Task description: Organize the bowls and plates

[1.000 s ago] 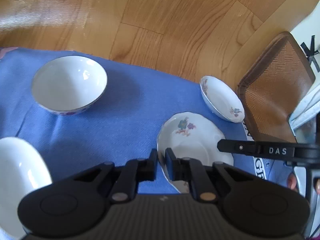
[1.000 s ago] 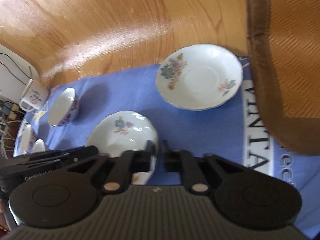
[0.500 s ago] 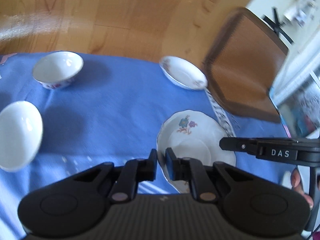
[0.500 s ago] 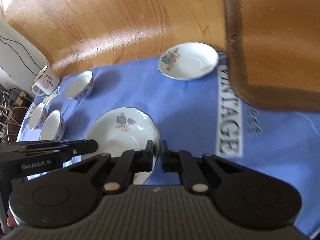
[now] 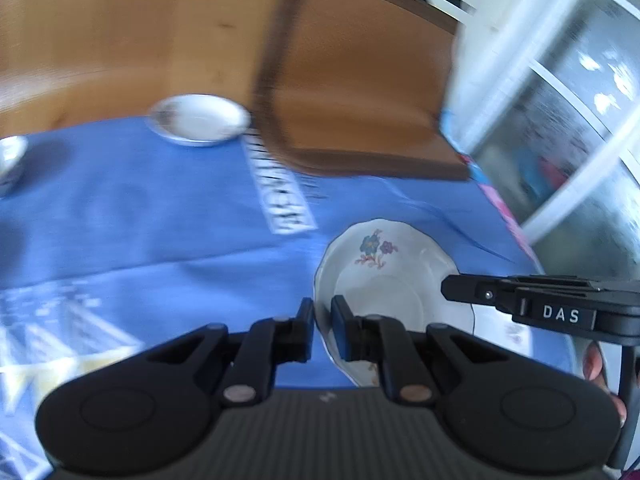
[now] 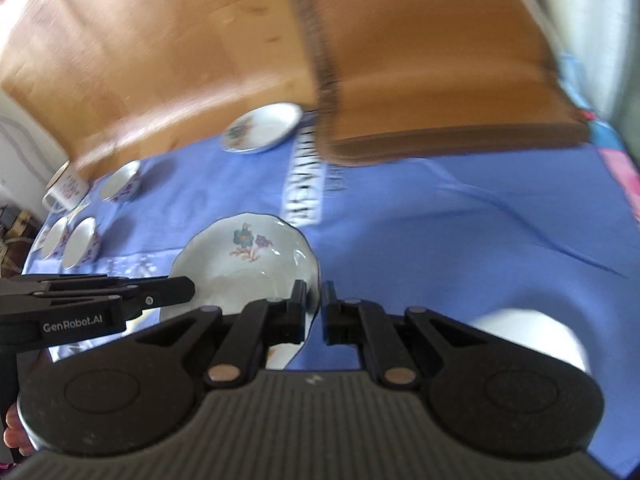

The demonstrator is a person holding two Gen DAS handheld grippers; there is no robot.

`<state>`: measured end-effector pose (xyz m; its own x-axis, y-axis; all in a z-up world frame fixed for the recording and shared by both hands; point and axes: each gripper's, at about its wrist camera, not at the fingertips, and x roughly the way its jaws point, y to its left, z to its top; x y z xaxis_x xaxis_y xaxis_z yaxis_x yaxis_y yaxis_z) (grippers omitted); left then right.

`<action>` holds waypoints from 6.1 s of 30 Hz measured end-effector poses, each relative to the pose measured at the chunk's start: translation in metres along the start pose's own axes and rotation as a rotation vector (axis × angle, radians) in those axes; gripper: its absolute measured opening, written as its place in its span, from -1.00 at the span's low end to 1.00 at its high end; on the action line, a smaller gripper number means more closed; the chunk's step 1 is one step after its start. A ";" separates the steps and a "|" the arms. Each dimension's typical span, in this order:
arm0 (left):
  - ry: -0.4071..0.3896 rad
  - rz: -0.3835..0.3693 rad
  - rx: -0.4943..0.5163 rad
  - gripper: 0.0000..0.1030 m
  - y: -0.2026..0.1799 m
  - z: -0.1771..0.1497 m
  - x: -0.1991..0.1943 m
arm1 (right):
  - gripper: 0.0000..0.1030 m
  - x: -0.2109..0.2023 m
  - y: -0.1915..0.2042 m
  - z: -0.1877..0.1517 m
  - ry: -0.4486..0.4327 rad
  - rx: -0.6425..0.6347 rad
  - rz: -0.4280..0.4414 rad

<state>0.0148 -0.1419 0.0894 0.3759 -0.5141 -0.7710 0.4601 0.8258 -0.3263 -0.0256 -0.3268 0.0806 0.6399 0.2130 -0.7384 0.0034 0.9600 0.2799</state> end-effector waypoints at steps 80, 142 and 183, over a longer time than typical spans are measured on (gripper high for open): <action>-0.224 0.370 -0.040 -0.59 0.129 0.011 0.035 | -0.58 0.092 0.049 0.058 -0.022 0.121 0.109; -0.298 -0.012 -0.375 -0.85 0.230 0.132 0.125 | -0.60 0.228 0.048 0.132 -0.298 0.085 0.004; -0.214 0.020 -0.169 -0.80 0.055 -0.063 -0.010 | -0.79 0.020 0.029 -0.102 -0.394 0.192 0.028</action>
<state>-0.0147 -0.0767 0.0447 0.5531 -0.5198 -0.6510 0.3169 0.8540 -0.4127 -0.0905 -0.2762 0.0112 0.8860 0.1170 -0.4487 0.1010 0.8957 0.4331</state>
